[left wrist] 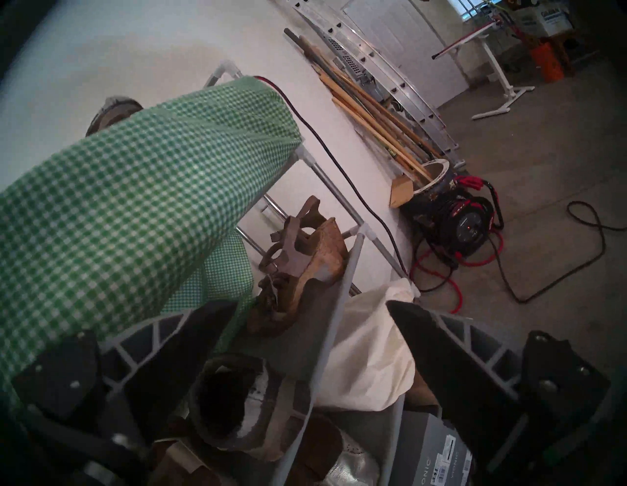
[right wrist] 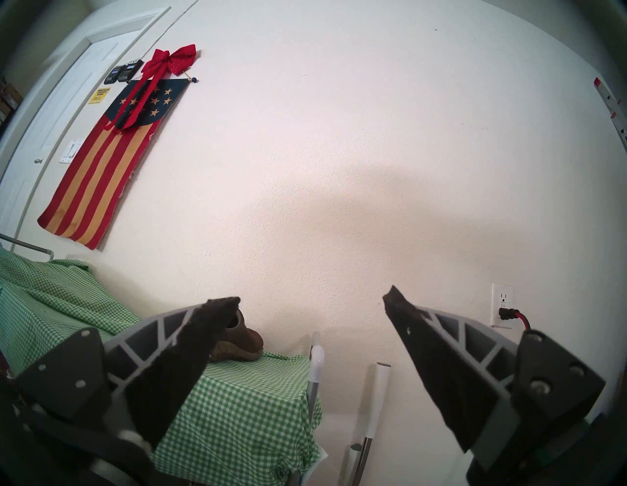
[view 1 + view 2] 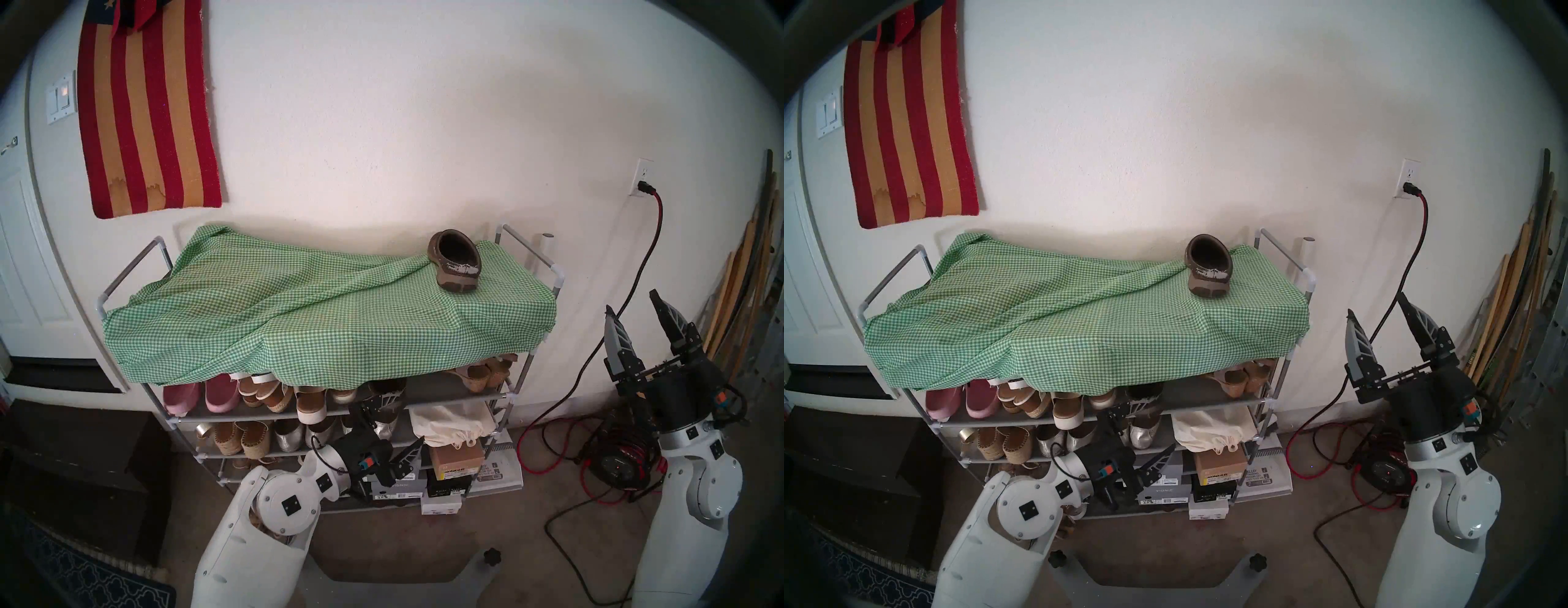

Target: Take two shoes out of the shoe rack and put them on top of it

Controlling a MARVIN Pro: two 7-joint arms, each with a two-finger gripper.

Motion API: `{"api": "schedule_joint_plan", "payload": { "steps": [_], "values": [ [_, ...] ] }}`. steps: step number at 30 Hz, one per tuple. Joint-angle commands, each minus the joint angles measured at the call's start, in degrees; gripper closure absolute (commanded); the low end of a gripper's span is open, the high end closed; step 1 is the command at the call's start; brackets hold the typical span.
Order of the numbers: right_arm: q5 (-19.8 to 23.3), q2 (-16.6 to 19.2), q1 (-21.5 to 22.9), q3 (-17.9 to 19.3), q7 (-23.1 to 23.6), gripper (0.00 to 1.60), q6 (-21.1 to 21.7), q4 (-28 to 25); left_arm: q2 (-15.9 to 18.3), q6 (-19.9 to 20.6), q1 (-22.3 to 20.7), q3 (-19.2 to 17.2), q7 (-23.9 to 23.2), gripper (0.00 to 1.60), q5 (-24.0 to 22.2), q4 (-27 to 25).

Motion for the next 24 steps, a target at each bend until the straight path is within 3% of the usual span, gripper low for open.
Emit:
{"api": "schedule_joint_plan", "payload": {
  "steps": [1,11,24],
  "values": [
    [0.03,0.12,0.12,-0.21,0.1,0.0,0.07,-0.29,-1.58,1.64,-6.9,-1.53,-0.59,0.0,0.94,5.22],
    [0.06,0.17,0.08,-0.24,0.05,0.0,0.08,-0.31,-1.2,1.81,-12.43,-0.55,-2.66,0.0,2.16,12.55],
    [0.09,0.24,0.03,-0.28,-0.02,0.0,0.06,-0.31,-1.99,1.11,-16.97,0.64,-0.37,0.0,5.35,19.82]
  ]
}}
